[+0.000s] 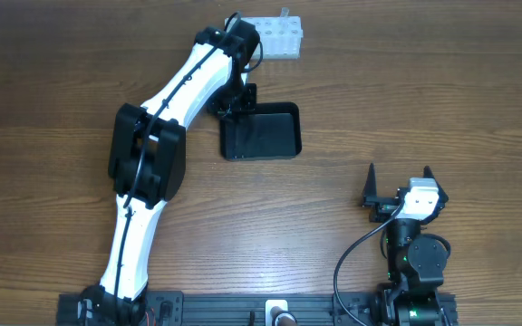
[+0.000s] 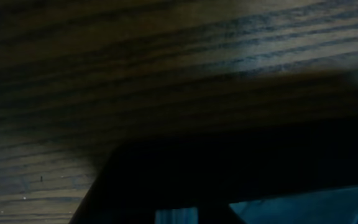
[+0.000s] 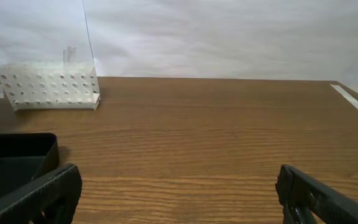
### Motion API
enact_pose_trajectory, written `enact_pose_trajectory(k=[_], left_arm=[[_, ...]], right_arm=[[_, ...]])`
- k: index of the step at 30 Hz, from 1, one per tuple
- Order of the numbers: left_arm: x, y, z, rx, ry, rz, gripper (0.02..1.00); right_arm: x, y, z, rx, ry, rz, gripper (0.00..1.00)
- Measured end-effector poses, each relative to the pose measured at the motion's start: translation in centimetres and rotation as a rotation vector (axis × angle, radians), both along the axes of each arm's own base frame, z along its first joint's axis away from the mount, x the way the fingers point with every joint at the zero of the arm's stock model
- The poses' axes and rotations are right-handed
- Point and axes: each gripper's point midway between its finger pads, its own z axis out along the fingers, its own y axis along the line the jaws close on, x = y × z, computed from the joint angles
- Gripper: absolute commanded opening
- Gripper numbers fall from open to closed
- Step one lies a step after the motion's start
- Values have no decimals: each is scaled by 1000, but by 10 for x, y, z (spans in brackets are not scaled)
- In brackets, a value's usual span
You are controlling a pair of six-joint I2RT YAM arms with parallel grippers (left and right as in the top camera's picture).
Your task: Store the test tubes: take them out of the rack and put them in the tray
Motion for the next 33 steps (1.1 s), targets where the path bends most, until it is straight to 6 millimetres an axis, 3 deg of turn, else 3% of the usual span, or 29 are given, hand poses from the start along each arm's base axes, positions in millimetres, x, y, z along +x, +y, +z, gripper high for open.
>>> enact_pose_trajectory(k=[7, 10, 14, 18, 22, 25, 29, 33], left_arm=[[0, -3, 8, -19, -11, -2, 441], [3, -6, 35, -45, -62, -2, 630], [8, -6, 105, -102, -209, -1, 996], [4, 6, 190, -133, -405, 17, 998], [-6, 26, 251, -120, -566, 43, 998], [-11, 39, 284, -116, -673, 67, 996], [-25, 62, 307, -136, -807, 113, 998], [-56, 94, 301, -138, -881, 164, 996]], right_arm=[[0, 0, 0, 0, 0, 0, 989], [0, 0, 0, 0, 0, 0, 991], [0, 0, 0, 0, 0, 0, 991], [0, 0, 0, 0, 0, 0, 993], [0, 0, 0, 0, 0, 0, 991], [0, 0, 0, 0, 0, 0, 993], [0, 0, 0, 0, 0, 0, 991], [0, 0, 0, 0, 0, 2, 991]])
